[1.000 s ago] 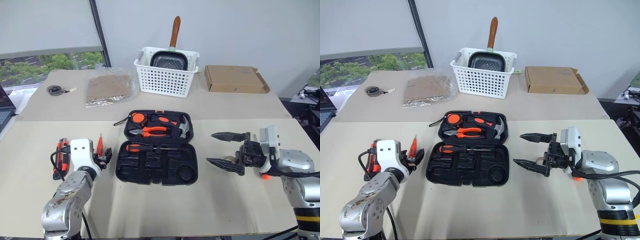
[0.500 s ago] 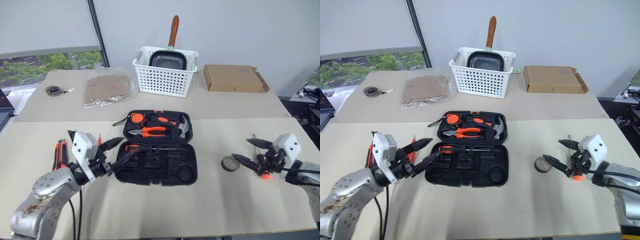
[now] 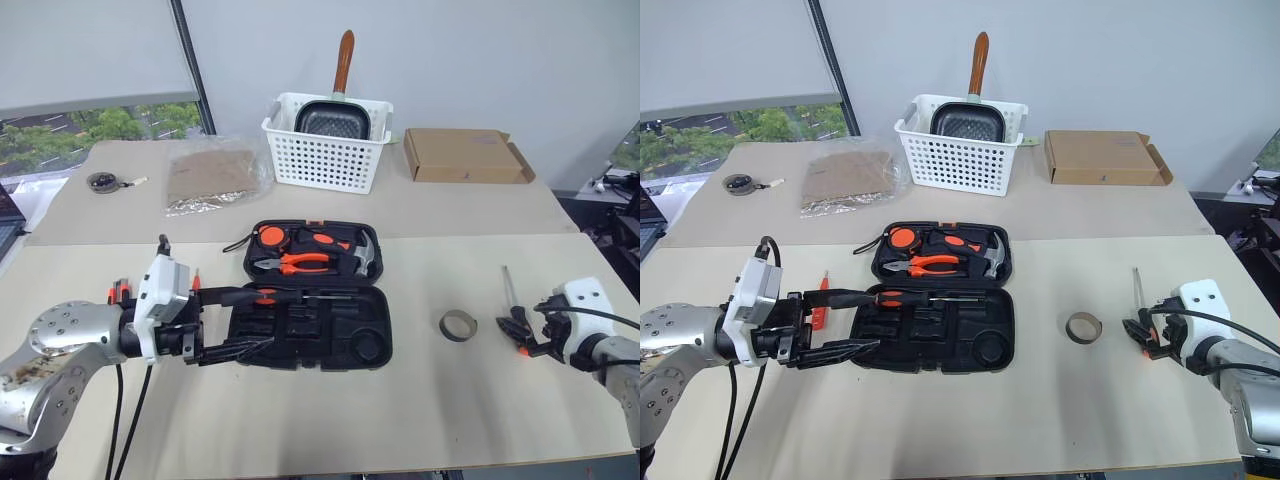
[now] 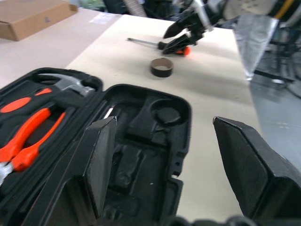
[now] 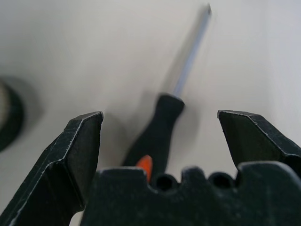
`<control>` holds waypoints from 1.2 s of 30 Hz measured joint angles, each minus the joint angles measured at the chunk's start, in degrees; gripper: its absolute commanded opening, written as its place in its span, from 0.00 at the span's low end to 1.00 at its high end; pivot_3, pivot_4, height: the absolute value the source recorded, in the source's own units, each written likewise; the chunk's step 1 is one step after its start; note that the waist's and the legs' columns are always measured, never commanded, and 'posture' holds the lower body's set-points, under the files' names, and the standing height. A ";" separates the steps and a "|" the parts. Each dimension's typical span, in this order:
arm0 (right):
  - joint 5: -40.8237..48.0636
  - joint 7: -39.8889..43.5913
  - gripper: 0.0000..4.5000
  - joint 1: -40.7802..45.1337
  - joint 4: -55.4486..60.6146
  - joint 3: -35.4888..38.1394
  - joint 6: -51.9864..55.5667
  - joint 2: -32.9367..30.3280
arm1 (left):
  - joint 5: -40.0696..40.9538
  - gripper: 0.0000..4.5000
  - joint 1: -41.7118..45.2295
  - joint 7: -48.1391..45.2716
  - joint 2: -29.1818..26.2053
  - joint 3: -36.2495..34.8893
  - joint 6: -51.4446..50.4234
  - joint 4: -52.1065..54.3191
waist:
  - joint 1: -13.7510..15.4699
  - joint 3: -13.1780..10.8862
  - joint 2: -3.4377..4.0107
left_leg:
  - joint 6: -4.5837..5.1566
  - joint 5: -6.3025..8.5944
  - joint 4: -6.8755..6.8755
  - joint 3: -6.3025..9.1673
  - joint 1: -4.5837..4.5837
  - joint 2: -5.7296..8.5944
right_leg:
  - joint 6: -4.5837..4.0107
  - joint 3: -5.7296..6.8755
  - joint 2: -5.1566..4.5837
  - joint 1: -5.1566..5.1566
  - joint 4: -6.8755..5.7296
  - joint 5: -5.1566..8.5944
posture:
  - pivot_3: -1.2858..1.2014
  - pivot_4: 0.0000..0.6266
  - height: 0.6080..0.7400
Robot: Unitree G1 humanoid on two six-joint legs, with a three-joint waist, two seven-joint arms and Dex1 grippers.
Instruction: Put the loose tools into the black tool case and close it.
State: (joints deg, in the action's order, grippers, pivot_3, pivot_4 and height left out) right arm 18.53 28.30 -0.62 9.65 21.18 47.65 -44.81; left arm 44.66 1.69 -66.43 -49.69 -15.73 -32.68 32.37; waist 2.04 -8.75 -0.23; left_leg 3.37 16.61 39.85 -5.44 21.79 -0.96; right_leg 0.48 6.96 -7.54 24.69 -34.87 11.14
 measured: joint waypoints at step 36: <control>-6.54 39.61 0.14 37.92 -13.44 -37.15 -31.53 5.93 | 1.52 0.79 -19.26 10.84 3.05 -12.90 -0.06 4.23 | -0.99 -0.13 -0.18 | -0.33 -0.21 0.07 0.19 0.27 0.03 | -0.11 0.04 0.06 0.15 -0.01 -0.01 | 0.52 0.24 0.70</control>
State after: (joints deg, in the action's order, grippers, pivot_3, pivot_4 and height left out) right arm 11.99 67.91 37.30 -3.78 -15.97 16.12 -38.88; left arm 46.18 -17.57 -55.59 -46.64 -28.62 -32.74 36.60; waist 1.05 -8.88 -0.40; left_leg 3.04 16.40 39.93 -5.24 22.06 -0.93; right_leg 0.37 7.00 -7.49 24.85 -34.89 11.13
